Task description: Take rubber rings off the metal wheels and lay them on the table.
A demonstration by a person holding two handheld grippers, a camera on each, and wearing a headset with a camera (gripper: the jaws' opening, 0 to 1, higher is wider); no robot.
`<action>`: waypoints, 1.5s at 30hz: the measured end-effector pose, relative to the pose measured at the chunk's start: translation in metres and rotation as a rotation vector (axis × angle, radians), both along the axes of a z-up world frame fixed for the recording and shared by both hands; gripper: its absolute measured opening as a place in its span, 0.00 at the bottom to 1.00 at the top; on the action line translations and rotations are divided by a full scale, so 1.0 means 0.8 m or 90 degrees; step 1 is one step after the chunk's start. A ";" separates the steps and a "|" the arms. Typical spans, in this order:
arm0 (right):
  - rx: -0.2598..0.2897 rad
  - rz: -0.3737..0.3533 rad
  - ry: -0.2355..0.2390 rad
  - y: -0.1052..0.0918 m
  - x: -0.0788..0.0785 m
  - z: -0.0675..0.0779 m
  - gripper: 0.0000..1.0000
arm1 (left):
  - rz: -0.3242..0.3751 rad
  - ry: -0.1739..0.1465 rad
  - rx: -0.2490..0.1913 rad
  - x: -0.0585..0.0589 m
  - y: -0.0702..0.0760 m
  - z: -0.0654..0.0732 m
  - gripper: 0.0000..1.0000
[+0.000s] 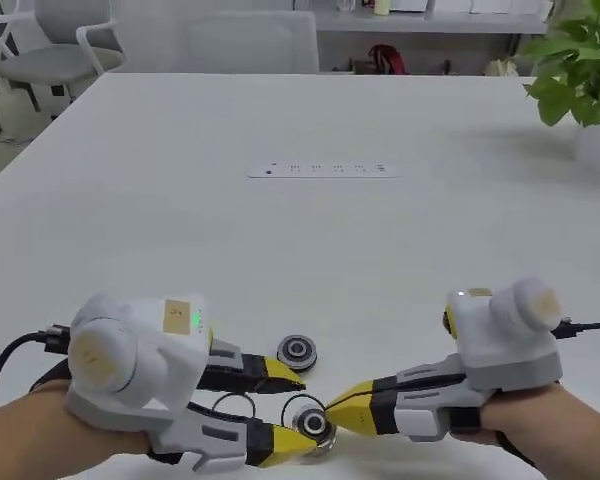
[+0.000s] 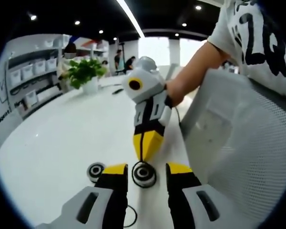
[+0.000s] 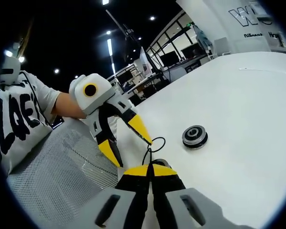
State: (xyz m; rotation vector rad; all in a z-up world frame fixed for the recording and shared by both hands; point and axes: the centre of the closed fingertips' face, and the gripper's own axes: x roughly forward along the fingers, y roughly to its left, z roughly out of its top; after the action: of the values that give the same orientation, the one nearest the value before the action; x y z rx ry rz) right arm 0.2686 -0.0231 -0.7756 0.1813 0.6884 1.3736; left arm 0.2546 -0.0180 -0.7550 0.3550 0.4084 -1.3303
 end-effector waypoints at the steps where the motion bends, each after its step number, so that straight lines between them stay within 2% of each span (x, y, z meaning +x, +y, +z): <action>1: 0.000 0.002 -0.001 0.001 -0.001 0.002 0.00 | 0.003 -0.001 -0.002 0.000 0.002 0.003 0.33; 9: 0.004 0.016 -0.001 0.009 -0.004 0.009 0.00 | 0.024 -0.006 -0.022 -0.002 0.023 0.018 0.42; 11: 0.003 0.019 -0.003 0.012 -0.004 0.012 0.00 | 0.033 -0.022 -0.020 0.000 0.030 0.021 0.44; 23: 0.005 0.035 -0.011 0.031 0.003 0.025 0.00 | 0.073 -0.023 -0.033 0.002 0.058 0.031 0.54; 24: 0.003 0.035 -0.011 0.033 0.005 0.025 0.00 | 0.075 -0.023 -0.033 0.001 0.060 0.031 0.55; 26: 0.000 0.035 -0.012 0.037 0.007 0.023 0.00 | 0.084 -0.038 -0.026 0.003 0.066 0.030 0.59; 28: -0.006 0.035 -0.011 0.040 0.010 0.020 0.00 | 0.091 -0.032 -0.028 0.001 0.070 0.030 0.60; 37: -0.010 0.047 -0.006 0.063 0.014 0.016 0.00 | 0.132 -0.032 -0.030 0.003 0.096 0.029 0.64; 45: -0.013 0.056 0.002 0.086 0.013 0.007 0.00 | 0.157 -0.030 -0.032 0.005 0.111 0.024 0.65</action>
State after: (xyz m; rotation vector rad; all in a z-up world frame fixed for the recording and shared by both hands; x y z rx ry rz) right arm 0.2789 0.0455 -0.7701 0.1383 0.7201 1.4498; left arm 0.2587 0.0706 -0.7355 0.2843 0.3665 -1.0883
